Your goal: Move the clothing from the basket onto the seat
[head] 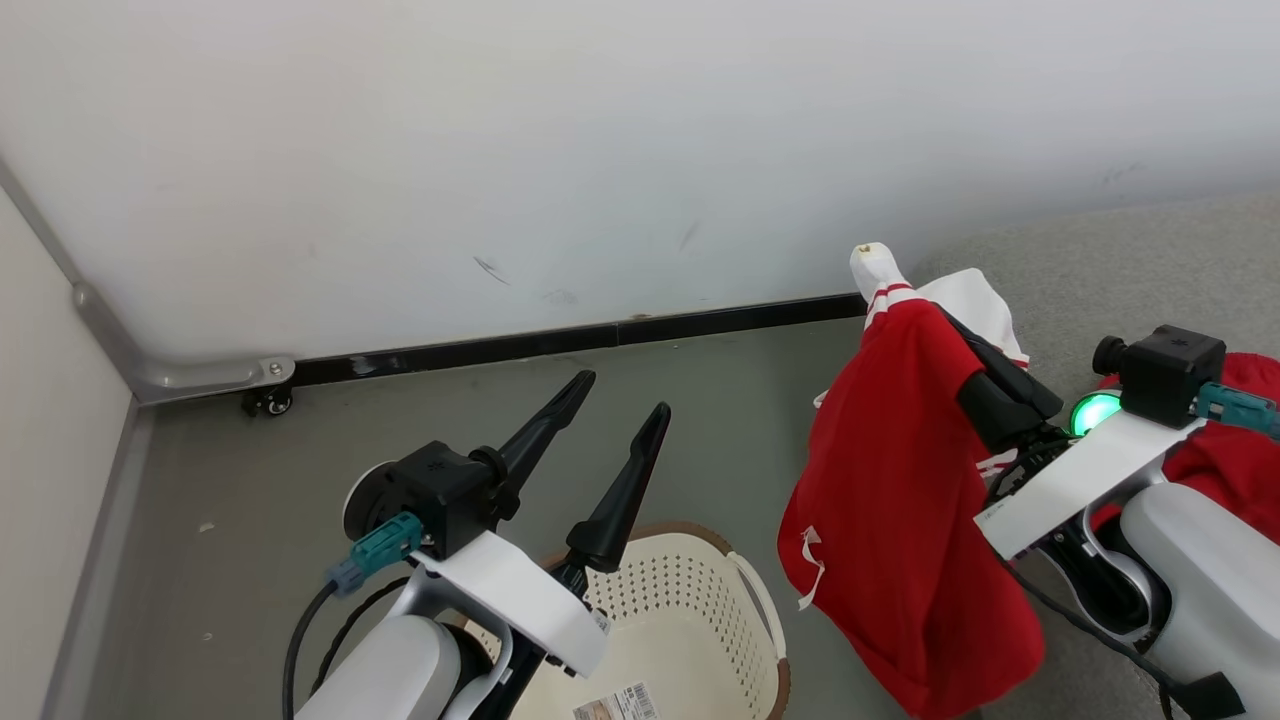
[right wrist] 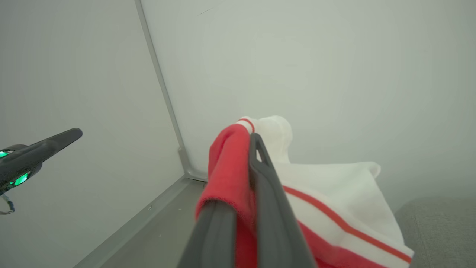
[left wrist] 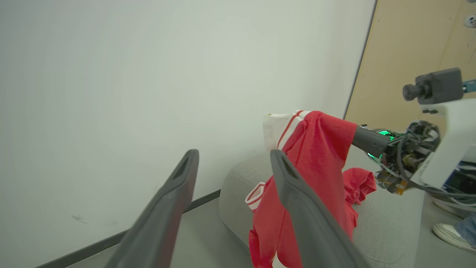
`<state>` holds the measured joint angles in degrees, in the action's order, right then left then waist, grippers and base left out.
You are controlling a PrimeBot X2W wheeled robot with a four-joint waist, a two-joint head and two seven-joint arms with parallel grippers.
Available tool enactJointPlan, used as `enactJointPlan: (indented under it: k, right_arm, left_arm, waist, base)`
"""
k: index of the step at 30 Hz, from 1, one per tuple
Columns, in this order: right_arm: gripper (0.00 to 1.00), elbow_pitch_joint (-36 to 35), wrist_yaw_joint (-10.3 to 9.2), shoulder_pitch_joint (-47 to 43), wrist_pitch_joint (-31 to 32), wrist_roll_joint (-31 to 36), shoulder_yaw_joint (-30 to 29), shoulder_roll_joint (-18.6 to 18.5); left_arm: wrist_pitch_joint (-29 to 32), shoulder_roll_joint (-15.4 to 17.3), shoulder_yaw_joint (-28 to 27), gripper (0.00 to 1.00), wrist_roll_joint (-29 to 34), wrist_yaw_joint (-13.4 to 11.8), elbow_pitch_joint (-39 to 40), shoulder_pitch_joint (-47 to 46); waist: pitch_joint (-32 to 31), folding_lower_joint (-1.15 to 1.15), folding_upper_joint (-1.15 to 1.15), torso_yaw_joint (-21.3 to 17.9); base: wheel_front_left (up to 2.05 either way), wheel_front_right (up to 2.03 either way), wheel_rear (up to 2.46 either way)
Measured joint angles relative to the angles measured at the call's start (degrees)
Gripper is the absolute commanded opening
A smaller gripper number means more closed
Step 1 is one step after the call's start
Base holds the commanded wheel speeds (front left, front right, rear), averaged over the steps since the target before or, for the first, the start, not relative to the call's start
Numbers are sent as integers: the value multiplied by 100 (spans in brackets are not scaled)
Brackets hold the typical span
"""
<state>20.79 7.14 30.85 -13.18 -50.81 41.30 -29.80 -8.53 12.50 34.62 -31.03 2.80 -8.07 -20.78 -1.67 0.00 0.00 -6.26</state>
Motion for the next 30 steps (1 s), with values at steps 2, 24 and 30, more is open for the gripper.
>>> enactJointPlan:
  k: [2, 24, 30]
  right_arm:
    - [0, 0, 0, -1, -1, 26, -35, -12]
    - [0, 166, 0, -548, -67, 141, -1074, -252]
    - [0, 176, 0, -801, -76, 199, -1461, -305]
  left_arm:
    - [-7, -10, -2, 100, -1, 1, 40, -16]
    - [55, 30, 188, 100, -36, 185, 100, -136]
    - [133, 98, 354, 100, -60, 281, 90, -136]
  waist:
    - [7, 0, 0, -17]
    - [49, 0, 0, -426]
    - [58, 0, 0, -627]
  base:
    - [0, 0, 0]
    - [0, 0, 0]
    - [0, 0, 0]
